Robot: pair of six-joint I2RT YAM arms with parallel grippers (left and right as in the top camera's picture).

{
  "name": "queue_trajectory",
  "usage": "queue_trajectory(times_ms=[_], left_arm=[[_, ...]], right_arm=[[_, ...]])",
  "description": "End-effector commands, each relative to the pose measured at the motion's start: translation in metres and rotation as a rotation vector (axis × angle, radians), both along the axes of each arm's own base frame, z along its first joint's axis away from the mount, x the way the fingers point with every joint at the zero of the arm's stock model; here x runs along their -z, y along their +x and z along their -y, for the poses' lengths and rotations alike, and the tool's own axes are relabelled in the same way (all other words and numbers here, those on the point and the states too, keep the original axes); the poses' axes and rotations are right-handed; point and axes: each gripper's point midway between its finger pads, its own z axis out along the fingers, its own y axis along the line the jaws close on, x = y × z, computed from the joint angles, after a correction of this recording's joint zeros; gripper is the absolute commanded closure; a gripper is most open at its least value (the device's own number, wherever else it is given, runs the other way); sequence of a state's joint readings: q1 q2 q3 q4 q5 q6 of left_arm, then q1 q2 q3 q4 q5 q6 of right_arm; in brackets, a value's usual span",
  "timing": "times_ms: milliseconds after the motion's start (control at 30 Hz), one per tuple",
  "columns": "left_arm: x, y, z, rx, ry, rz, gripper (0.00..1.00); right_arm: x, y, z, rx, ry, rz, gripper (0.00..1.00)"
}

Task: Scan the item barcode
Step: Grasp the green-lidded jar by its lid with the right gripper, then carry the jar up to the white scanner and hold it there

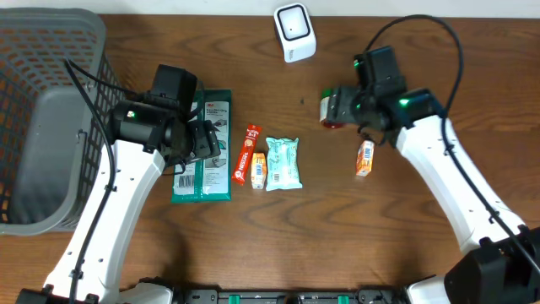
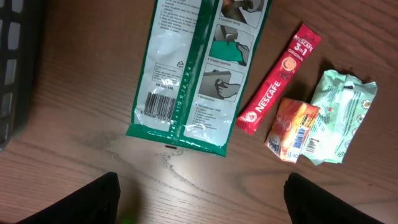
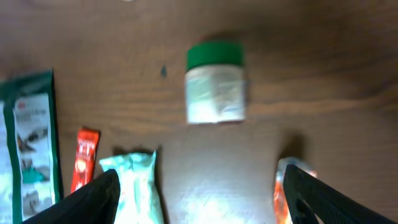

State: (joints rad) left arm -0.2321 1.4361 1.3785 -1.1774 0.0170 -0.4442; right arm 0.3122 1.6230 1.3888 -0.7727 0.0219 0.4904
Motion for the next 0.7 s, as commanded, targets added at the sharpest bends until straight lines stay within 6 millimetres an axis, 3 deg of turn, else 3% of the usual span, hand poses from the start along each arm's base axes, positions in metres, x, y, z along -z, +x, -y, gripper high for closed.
queue_trajectory(times_ms=[0, 133, 267, 433, 500, 567, 667], left_arm=[[-0.001, -0.001, 0.000, 0.004, 0.006, 0.002, 0.15], [-0.001, -0.001, 0.000, 0.004, 0.006, 0.002, 0.15], [-0.001, -0.001, 0.000, 0.004, 0.006, 0.002, 0.15], [-0.001, -0.001, 0.000, 0.004, 0.006, 0.002, 0.15], [-0.001, -0.001, 0.000, 0.004, 0.006, 0.002, 0.15], [-0.001, -0.001, 0.000, 0.004, 0.006, 0.002, 0.15], [-0.001, -0.001, 0.000, 0.004, 0.006, 0.002, 0.15]], right_arm=[[0.000, 0.010, 0.014, 0.046, 0.035, -0.004, 0.19], [-0.003, 0.017, 0.014, -0.014, 0.082, -0.036, 0.18], [-0.026, 0.029, 0.023, -0.042, 0.040, -0.106, 0.17], [-0.042, 0.046, 0.011, -0.190, -0.009, -0.188, 0.15], [-0.039, 0.059, 0.006, -0.256, -0.042, -0.192, 0.12], [-0.024, 0.077, 0.001, -0.333, -0.075, -0.181, 0.03], [0.002, 0.085, -0.003, -0.410, -0.101, -0.205, 0.01]])
